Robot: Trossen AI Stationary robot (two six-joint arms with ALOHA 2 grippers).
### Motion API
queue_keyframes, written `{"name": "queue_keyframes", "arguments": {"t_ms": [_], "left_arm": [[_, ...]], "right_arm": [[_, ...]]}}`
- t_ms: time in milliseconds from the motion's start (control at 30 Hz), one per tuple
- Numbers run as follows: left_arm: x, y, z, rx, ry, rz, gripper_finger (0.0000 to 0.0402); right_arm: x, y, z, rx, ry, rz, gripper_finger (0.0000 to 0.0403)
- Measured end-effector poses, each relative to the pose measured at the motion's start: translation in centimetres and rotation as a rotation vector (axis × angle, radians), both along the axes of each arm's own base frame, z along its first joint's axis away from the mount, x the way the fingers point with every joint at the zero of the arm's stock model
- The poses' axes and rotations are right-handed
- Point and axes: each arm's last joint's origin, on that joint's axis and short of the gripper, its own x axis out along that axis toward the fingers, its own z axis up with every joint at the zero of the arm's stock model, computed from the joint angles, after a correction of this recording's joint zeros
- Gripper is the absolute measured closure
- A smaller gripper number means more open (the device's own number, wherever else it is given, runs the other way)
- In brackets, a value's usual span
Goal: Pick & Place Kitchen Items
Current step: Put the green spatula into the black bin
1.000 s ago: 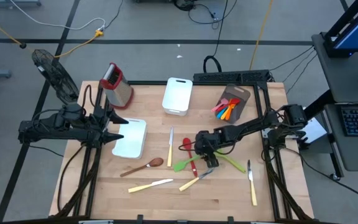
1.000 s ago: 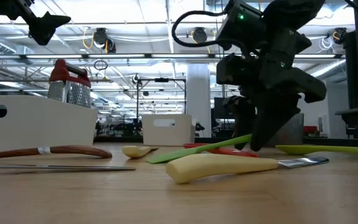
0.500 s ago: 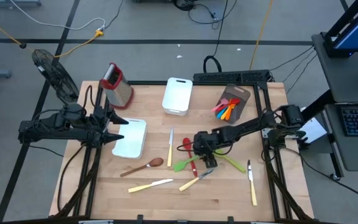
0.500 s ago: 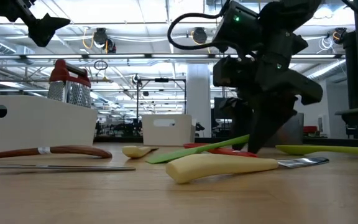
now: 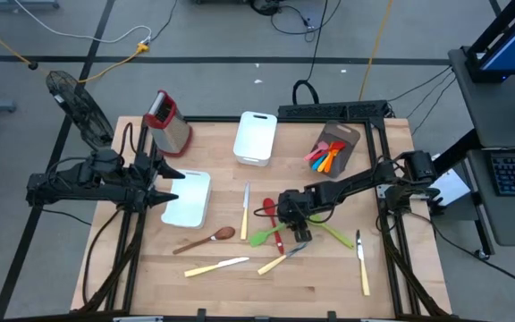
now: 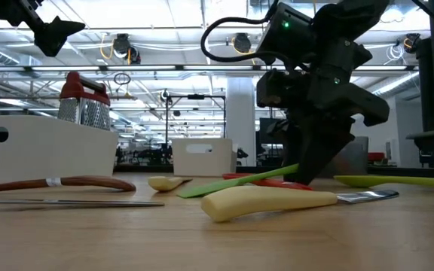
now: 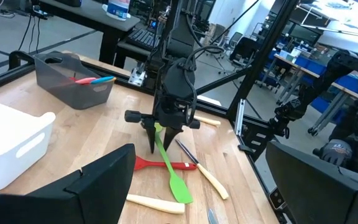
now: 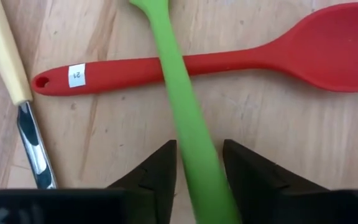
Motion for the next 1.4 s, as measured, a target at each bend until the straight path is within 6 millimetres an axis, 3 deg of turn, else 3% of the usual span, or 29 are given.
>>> {"name": "queue_keyframes", "arguments": {"t_ms": [300,500,900,1400], "left_arm": [[0.0,0.0,0.0,0.000,0.000,0.000,0.0034],[0.0,0.0,0.0,0.000,0.000,0.000,0.0034],[0.0,0.0,0.0,0.011,-0.001,-0.001,0.0034],[0.0,0.0,0.0,0.028,-0.004,-0.003,0.0034]], "right_arm": [[0.0,0.1,0.0,0.024,0.007,0.001,0.0357],[0.0,0.1,0.3,0.023,0.032,0.005,0.0359],[0.9,0.0,3.2,-0.093,0.099,0.075,0.0359],[1.5,-0.3,6.3,-0.200,0.174,0.041,0.0359]]}}
